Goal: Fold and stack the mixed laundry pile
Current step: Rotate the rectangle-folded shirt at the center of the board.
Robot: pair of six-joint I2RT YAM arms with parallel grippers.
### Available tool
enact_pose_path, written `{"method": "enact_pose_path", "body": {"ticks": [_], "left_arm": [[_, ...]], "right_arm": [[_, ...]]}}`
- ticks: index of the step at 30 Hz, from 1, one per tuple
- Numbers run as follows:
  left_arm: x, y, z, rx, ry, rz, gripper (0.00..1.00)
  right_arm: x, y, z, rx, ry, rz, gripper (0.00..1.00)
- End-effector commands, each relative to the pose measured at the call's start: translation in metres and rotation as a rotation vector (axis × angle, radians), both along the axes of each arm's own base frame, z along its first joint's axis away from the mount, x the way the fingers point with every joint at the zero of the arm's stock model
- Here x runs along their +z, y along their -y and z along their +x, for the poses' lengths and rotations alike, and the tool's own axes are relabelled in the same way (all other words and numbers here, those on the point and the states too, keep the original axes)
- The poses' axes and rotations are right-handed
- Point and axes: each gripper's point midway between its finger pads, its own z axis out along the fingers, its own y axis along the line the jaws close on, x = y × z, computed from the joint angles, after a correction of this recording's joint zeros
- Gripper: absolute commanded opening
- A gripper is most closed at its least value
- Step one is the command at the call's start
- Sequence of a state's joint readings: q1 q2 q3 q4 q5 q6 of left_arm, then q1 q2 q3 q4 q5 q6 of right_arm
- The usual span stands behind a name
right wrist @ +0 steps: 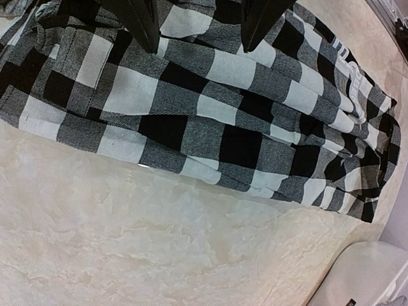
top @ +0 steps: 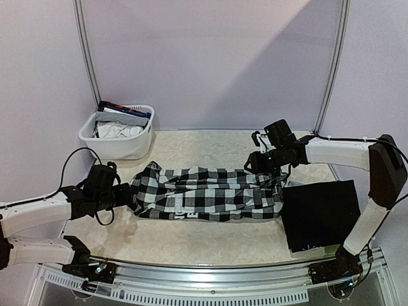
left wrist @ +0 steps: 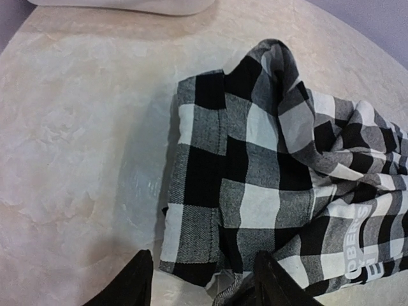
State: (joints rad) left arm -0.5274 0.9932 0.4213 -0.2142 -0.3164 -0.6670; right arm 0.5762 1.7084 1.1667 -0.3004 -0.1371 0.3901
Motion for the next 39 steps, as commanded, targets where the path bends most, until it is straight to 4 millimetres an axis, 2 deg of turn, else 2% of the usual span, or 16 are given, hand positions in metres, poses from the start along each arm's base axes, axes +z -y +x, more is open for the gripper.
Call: {"method": "enact_pose_path", "body": {"ticks": [1, 5, 7, 11, 16, 19, 24, 28, 30, 35, 39], "left_arm": [[-0.015, 0.020, -0.011, -0.056, -0.102, -0.093, 0.49], [-0.012, 0.045, -0.022, -0.114, -0.128, -0.138, 0.48], [-0.015, 0.057, -0.027, -0.147, -0.156, -0.132, 0.48], [-0.031, 0.083, -0.031, -0.220, -0.207, -0.122, 0.48], [-0.056, 0.120, -0.018, -0.291, -0.222, -0.183, 0.46], [-0.069, 0.128, -0.009, -0.292, -0.232, -0.170, 0.44], [-0.075, 0.123, 0.016, -0.249, -0.211, -0.102, 0.41], [-0.075, 0.106, 0.048, -0.199, -0.204, -0.091, 0.40], [-0.074, 0.105, 0.067, -0.197, -0.202, -0.101, 0.40], [-0.091, 0.111, 0.108, -0.218, -0.247, -0.088, 0.39], [-0.092, 0.125, 0.134, -0.258, -0.276, -0.088, 0.39]], "right_arm": [[-0.014, 0.006, -0.001, -0.001, -0.016, -0.053, 0.44], [-0.043, 0.005, 0.015, 0.005, -0.078, -0.088, 0.43], [-0.066, 0.009, 0.021, -0.006, -0.127, -0.102, 0.41], [-0.088, 0.018, 0.027, -0.031, -0.167, -0.137, 0.38], [-0.111, 0.031, 0.017, -0.050, -0.222, -0.203, 0.36], [-0.122, 0.039, 0.007, -0.064, -0.260, -0.229, 0.35], [-0.129, 0.037, -0.014, -0.066, -0.304, -0.222, 0.34], [-0.126, 0.015, -0.036, -0.025, -0.331, -0.177, 0.34], [-0.125, 0.003, -0.047, -0.004, -0.352, -0.143, 0.34], [-0.122, -0.025, -0.077, 0.046, -0.381, -0.122, 0.35], [-0.120, -0.041, -0.104, 0.088, -0.383, -0.135, 0.36]]}}
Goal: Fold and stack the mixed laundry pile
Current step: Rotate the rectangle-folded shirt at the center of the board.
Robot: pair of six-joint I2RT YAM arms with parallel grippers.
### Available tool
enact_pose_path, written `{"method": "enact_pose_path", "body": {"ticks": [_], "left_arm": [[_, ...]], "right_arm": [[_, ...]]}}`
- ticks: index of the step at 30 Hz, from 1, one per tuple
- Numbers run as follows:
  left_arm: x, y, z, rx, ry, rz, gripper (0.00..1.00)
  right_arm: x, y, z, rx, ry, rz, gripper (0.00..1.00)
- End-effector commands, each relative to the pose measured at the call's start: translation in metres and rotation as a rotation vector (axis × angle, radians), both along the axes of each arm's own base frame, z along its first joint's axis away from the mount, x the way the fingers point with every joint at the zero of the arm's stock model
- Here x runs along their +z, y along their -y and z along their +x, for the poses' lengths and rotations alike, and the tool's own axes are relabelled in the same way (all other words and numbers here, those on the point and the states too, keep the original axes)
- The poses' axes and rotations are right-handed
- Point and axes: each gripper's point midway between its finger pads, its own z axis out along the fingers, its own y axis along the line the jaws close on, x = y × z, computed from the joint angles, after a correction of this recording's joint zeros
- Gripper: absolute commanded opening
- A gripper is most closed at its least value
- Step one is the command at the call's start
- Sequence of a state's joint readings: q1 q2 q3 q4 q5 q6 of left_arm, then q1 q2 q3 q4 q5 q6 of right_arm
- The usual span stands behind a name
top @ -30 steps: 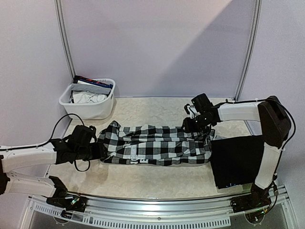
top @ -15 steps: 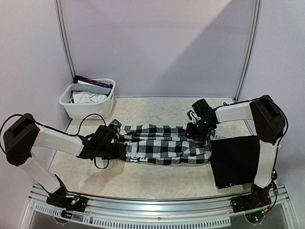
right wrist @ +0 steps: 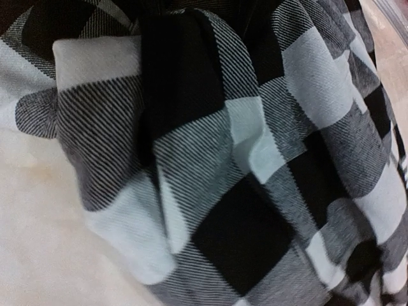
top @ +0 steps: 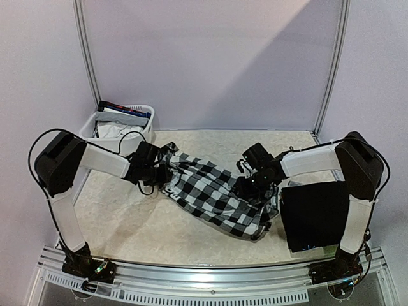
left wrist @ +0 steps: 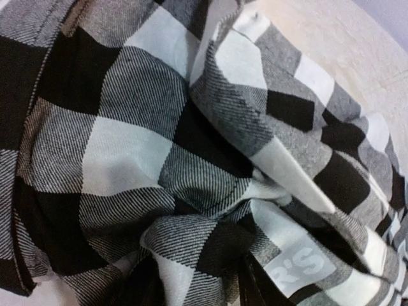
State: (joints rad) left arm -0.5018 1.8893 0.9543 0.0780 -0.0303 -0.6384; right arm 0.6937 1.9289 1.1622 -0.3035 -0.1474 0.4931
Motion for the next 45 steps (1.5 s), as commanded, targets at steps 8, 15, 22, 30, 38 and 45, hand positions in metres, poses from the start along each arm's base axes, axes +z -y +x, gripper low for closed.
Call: {"method": "enact_pose_path", "body": {"ticks": [8, 15, 22, 30, 38, 45], "left_arm": [[-0.011, 0.047, 0.054, -0.177, -0.101, 0.019, 0.39], [0.013, 0.078, 0.084, -0.305, -0.042, 0.009, 0.39], [0.089, -0.013, 0.068, -0.053, 0.110, 0.450, 0.39], [0.121, -0.036, 0.043, -0.022, 0.142, 0.565, 0.48], [0.118, -0.021, -0.014, -0.085, 0.149, 0.441, 0.48], [0.118, -0.033, -0.064, -0.100, 0.150, 0.357, 0.48]], "right_arm": [[0.001, -0.066, -0.110, 0.136, -0.146, 0.090, 0.41], [0.026, -0.075, -0.109, 0.148, -0.088, 0.089, 0.44], [0.086, -0.042, -0.065, 0.120, 0.132, -0.116, 0.49], [0.160, -0.078, -0.018, 0.211, 0.312, 0.015, 0.52], [0.150, -0.131, 0.049, 0.367, 0.254, 0.194, 0.49], [0.107, -0.156, 0.090, 0.398, 0.113, 0.335, 0.43]]}}
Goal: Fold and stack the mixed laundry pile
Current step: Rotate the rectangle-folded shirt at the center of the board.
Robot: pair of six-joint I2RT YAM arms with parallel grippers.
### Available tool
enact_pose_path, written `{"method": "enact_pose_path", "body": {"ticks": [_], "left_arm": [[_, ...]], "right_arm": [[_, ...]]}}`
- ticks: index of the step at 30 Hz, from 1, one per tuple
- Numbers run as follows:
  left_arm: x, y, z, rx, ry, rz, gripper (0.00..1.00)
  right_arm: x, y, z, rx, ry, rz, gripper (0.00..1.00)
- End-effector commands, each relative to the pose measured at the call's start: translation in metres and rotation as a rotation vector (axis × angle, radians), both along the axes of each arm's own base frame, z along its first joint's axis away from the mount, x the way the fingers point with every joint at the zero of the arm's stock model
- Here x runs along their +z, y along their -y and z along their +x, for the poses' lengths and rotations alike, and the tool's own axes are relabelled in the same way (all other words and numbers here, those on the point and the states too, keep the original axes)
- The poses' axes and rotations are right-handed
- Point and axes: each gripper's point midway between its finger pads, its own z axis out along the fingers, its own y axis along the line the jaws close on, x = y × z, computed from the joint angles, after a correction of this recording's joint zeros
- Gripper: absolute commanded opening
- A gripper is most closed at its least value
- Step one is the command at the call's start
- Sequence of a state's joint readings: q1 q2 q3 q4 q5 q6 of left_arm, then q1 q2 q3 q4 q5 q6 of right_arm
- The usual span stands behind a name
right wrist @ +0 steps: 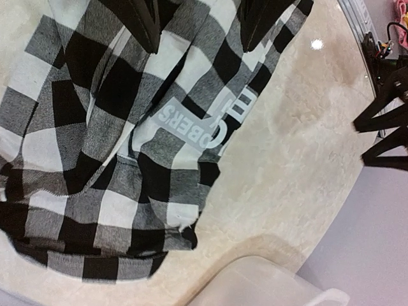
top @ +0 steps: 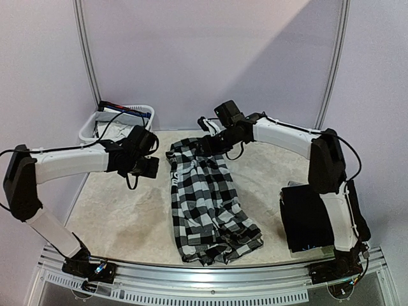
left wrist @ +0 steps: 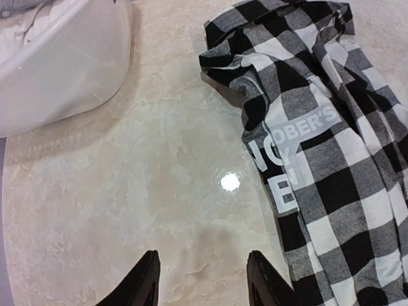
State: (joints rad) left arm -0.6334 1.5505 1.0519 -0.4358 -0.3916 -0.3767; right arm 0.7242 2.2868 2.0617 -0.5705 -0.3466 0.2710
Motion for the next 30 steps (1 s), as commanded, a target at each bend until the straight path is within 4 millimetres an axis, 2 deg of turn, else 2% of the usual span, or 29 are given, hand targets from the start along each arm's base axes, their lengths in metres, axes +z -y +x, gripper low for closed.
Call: {"method": "enact_pose_path", "body": {"ticks": [1, 3, 6, 8, 10, 15, 24, 26, 30], "left_arm": [[0.009, 0.000, -0.025, -0.009, 0.021, -0.105, 0.48], [0.009, -0.001, -0.036, -0.019, 0.023, -0.126, 0.48], [0.014, -0.004, -0.044, -0.015, 0.044, -0.153, 0.48], [0.015, -0.006, -0.047, -0.010, 0.050, -0.162, 0.47], [0.016, -0.006, -0.049, -0.011, 0.051, -0.166, 0.47], [0.017, 0.001, -0.052, -0.032, 0.042, -0.176, 0.47], [0.012, 0.032, -0.053, -0.109, 0.015, -0.184, 0.46], [0.010, 0.041, -0.054, -0.133, 0.002, -0.188, 0.46], [0.003, 0.065, -0.060, -0.197, -0.035, -0.203, 0.47]], "right_arm": [[-0.025, -0.016, 0.002, 0.104, -0.138, 0.082, 0.42], [-0.047, -0.024, 0.001, 0.128, -0.200, 0.092, 0.42], [-0.066, -0.035, -0.001, 0.169, -0.269, 0.135, 0.42], [-0.086, -0.037, 0.000, 0.173, -0.324, 0.152, 0.42], [-0.097, -0.035, 0.006, 0.152, -0.359, 0.169, 0.42], [-0.120, -0.006, 0.038, 0.015, -0.440, 0.183, 0.41], [-0.151, 0.068, 0.112, -0.277, -0.529, 0.274, 0.39], [-0.152, 0.082, 0.129, -0.353, -0.541, 0.311, 0.38], [-0.147, 0.098, 0.153, -0.444, -0.529, 0.368, 0.38]]}}
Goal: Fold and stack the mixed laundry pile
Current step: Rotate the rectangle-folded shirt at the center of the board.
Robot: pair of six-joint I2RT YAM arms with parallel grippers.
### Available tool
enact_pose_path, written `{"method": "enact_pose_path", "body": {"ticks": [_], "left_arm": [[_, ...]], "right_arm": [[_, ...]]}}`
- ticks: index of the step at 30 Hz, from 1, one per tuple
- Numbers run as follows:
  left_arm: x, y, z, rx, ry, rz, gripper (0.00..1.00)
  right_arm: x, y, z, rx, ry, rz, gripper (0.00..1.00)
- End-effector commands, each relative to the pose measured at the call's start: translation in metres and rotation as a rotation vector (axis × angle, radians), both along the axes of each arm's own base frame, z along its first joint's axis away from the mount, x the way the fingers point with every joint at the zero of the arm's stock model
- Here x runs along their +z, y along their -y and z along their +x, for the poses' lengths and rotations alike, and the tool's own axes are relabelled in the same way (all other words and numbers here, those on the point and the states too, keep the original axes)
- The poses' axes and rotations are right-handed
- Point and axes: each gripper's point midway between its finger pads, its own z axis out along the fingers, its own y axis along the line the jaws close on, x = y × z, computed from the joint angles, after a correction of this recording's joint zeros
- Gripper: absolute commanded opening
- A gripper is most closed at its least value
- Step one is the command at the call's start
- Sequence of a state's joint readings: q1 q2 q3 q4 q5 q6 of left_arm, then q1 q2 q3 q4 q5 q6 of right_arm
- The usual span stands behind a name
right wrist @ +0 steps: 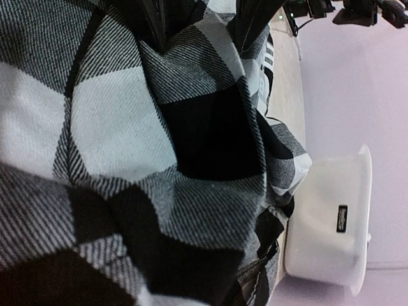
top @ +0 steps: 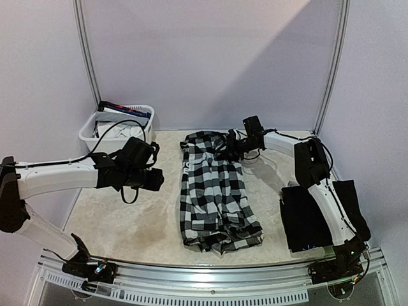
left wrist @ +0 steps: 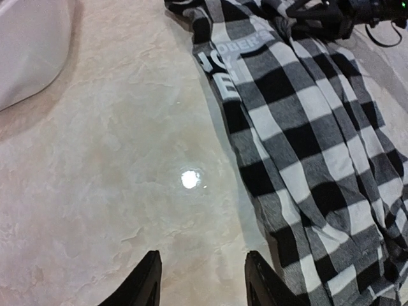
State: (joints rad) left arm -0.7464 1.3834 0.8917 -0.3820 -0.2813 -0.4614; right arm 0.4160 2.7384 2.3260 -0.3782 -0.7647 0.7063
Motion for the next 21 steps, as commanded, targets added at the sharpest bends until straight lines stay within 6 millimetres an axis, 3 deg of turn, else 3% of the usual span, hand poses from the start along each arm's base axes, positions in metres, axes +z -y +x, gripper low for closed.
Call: {"method": "enact_pose_path", "body": {"ticks": [1, 7, 11, 15, 21], "left_arm": [[0.000, 0.036, -0.006, -0.090, -0.018, -0.040, 0.47], [-0.018, 0.053, -0.013, -0.128, -0.052, -0.048, 0.48], [-0.028, 0.062, -0.023, -0.148, -0.081, -0.079, 0.51], [-0.044, 0.067, -0.040, -0.159, -0.139, -0.080, 0.53], [-0.063, 0.074, -0.073, -0.210, -0.210, -0.079, 0.59]], "right_arm": [[-0.029, 0.023, 0.028, -0.172, -0.063, -0.001, 0.38], [-0.021, 0.030, 0.042, -0.241, -0.035, -0.008, 0.38], [0.010, 0.015, 0.041, -0.155, 0.044, 0.076, 0.41], [0.032, 0.006, 0.028, -0.061, 0.160, 0.022, 0.47], [0.084, 0.003, 0.003, 0.027, 0.290, -0.035, 0.57]]}}
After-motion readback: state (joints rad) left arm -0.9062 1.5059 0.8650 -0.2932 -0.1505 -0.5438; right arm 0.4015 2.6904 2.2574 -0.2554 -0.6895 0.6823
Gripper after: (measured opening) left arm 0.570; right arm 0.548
